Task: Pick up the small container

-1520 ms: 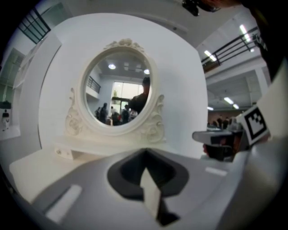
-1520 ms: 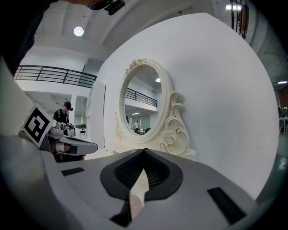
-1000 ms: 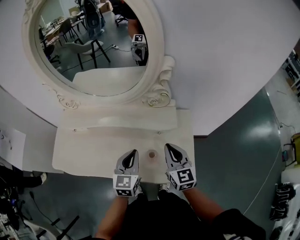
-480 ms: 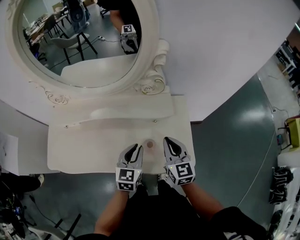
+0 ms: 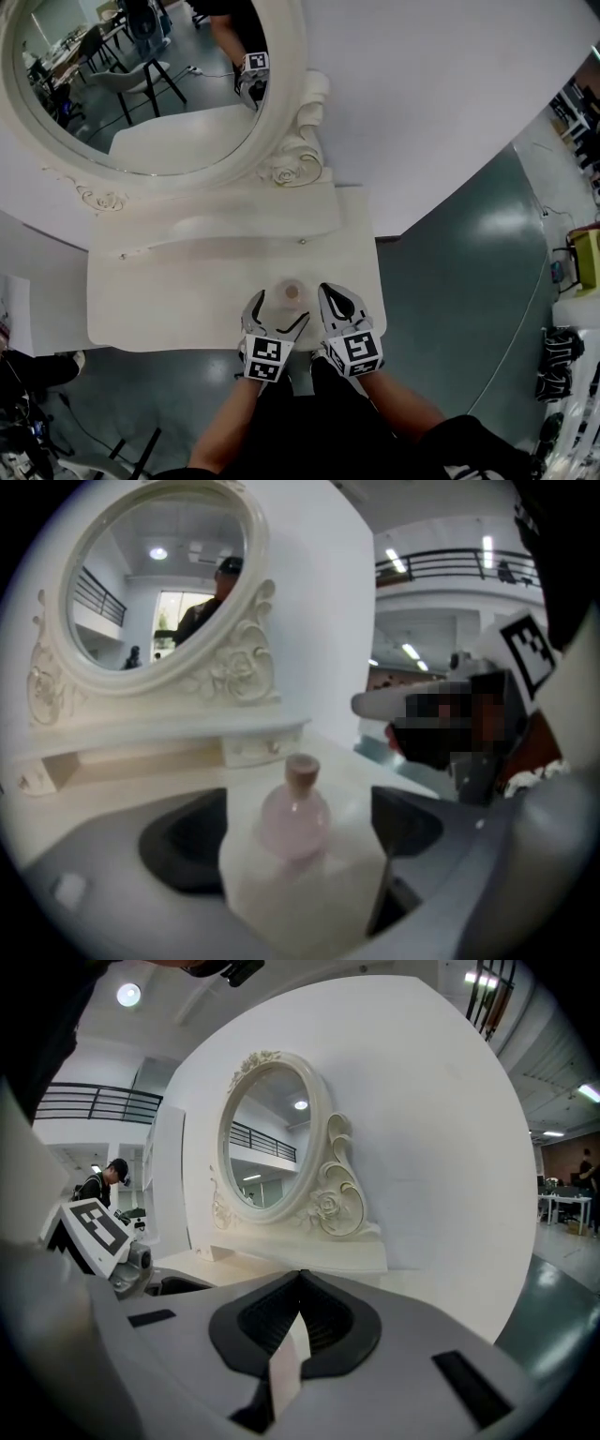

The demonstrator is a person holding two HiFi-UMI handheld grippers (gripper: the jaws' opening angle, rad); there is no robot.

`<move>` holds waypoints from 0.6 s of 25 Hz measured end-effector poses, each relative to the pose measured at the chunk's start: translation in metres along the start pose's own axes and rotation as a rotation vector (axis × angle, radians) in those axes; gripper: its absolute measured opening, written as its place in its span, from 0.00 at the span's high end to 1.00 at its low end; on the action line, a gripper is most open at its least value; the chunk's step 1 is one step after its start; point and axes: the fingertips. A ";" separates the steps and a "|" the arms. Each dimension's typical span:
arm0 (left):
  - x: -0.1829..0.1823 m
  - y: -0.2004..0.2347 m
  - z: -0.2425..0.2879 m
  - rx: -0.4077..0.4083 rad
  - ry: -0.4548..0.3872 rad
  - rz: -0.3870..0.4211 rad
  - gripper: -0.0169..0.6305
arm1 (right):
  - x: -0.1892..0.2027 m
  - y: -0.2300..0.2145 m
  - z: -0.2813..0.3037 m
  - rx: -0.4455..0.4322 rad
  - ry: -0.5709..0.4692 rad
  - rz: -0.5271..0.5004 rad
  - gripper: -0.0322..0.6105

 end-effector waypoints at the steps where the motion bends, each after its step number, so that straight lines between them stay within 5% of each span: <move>1: 0.006 -0.001 0.005 0.005 0.020 0.022 0.25 | 0.002 0.000 0.002 -0.006 0.005 0.002 0.94; 5: 0.022 -0.001 0.026 0.013 0.064 0.086 0.25 | 0.012 -0.002 0.007 -0.019 0.021 0.000 0.94; 15: 0.028 -0.002 0.059 0.035 0.141 0.093 0.25 | 0.026 -0.016 0.012 -0.027 0.048 -0.006 0.94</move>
Point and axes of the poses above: the fingertips, and each gripper's own axes: z forward along the fingers, y to its left, x out of its underside, and after that the axes turned 8 degrees about -x, right-handed
